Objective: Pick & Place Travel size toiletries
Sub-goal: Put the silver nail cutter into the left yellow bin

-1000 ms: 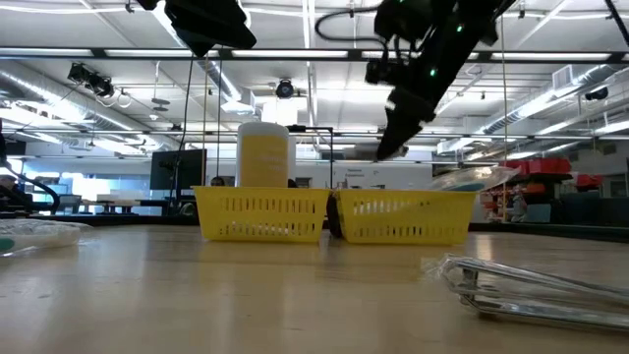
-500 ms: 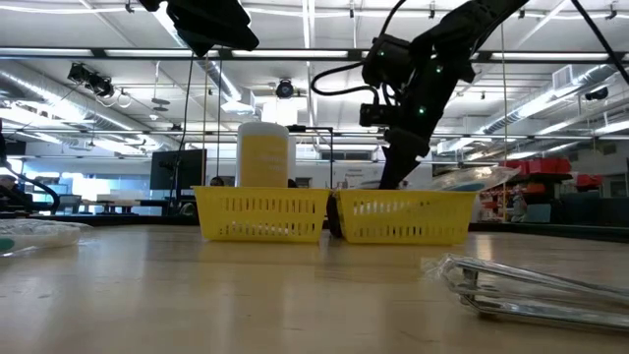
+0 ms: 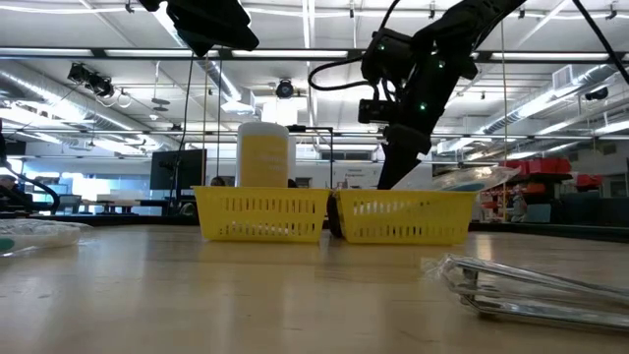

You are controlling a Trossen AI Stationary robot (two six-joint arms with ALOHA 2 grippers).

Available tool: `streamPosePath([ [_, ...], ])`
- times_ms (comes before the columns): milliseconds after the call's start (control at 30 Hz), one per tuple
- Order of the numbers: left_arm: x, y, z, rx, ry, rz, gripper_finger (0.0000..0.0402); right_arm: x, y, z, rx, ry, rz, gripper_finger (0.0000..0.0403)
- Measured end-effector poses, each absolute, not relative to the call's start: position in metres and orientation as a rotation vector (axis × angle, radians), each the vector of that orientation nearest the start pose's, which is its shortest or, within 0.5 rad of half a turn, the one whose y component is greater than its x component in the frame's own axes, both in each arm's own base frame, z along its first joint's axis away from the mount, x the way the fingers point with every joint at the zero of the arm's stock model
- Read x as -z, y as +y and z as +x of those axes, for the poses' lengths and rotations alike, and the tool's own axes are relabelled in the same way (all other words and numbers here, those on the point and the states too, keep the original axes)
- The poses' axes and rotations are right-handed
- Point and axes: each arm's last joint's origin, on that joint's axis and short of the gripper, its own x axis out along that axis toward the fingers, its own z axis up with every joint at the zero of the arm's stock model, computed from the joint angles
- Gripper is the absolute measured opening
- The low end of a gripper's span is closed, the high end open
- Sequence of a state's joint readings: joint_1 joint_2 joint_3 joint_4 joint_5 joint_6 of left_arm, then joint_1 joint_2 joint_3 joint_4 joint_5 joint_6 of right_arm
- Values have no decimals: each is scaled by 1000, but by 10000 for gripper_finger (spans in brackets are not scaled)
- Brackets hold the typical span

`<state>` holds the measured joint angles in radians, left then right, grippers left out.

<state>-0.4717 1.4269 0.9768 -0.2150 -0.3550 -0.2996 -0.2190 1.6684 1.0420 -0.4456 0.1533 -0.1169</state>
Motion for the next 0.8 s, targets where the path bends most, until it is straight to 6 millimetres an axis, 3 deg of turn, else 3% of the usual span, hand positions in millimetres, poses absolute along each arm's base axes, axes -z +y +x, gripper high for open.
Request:
streamPosePath([
  [200, -254, -129, 275, 20, 617, -23, 144, -188, -49, 321, 201, 1090, -121, 205],
  [400, -254, -128, 275, -8, 608, -15, 144, -208, -18, 318, 220, 1018, -209, 212],
  [600, -254, -128, 276, -11, 607, -24, 144, -232, 19, 309, 89, 912, -55, 209],
  [800, -254, -127, 276, -36, 598, -19, 144, -233, 61, 303, -86, 916, -3, 196],
])
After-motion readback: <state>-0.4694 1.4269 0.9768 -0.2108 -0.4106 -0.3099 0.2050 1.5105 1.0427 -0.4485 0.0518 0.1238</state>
